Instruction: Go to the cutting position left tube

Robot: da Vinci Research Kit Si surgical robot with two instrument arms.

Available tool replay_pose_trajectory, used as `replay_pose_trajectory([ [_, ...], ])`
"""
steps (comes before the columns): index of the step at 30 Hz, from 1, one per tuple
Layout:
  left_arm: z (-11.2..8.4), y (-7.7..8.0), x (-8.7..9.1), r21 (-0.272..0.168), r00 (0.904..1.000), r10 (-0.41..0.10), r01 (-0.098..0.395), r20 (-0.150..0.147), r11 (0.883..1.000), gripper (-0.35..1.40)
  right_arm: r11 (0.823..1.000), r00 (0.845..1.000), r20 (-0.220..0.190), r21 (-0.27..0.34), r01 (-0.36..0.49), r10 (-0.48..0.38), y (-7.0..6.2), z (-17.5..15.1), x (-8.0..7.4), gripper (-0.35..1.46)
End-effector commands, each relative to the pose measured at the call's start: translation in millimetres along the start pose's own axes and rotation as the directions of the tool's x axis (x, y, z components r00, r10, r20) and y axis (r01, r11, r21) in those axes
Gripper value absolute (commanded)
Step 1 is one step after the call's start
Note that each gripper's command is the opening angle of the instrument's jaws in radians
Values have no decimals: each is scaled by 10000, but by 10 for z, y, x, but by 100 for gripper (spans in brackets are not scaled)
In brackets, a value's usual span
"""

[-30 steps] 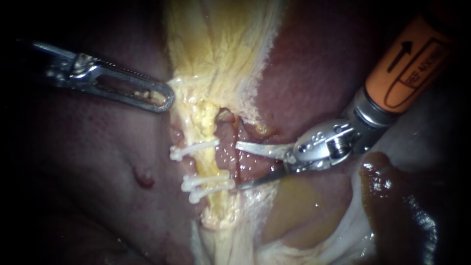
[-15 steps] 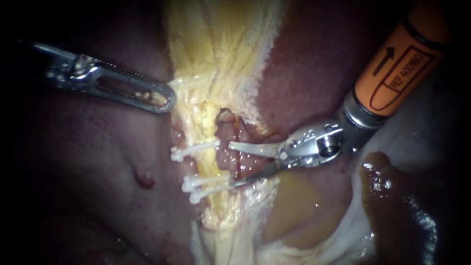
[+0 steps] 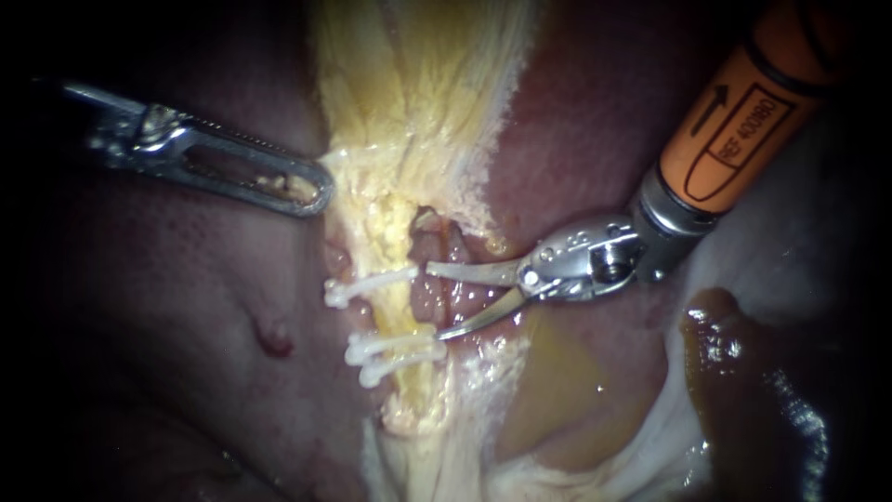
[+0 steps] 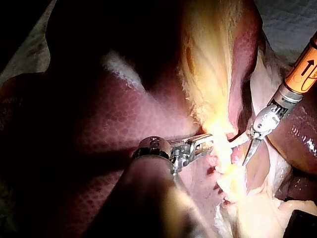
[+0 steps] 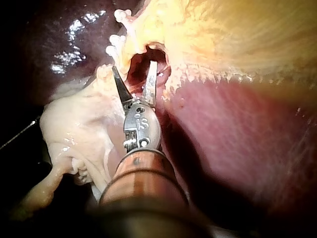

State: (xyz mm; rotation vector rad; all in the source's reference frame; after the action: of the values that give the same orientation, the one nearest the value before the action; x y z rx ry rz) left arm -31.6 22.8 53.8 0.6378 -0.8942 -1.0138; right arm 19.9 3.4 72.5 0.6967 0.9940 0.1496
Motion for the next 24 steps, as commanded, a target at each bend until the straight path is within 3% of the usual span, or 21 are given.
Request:
replay_pose_trajectory([
  [1,1,1,1,-11,10000,3,-3,1,10000,-35,10000,10000,9,-9,5,-5,1,1,0,140],
  [7,3,0,1,-23,10000,3,-3,9,10000,-35,9998,9999,-103,202,-14,16,0,9,4,142],
  [19,5,-1,0,-34,10000,-2,2,17,10000,-35,9932,9980,-636,1159,128,-54,-23,20,23,144],
  [24,7,-2,-1,-70,10000,-8,9,40,10000,-35,9894,9970,-766,1440,188,-78,-24,29,31,142],
])
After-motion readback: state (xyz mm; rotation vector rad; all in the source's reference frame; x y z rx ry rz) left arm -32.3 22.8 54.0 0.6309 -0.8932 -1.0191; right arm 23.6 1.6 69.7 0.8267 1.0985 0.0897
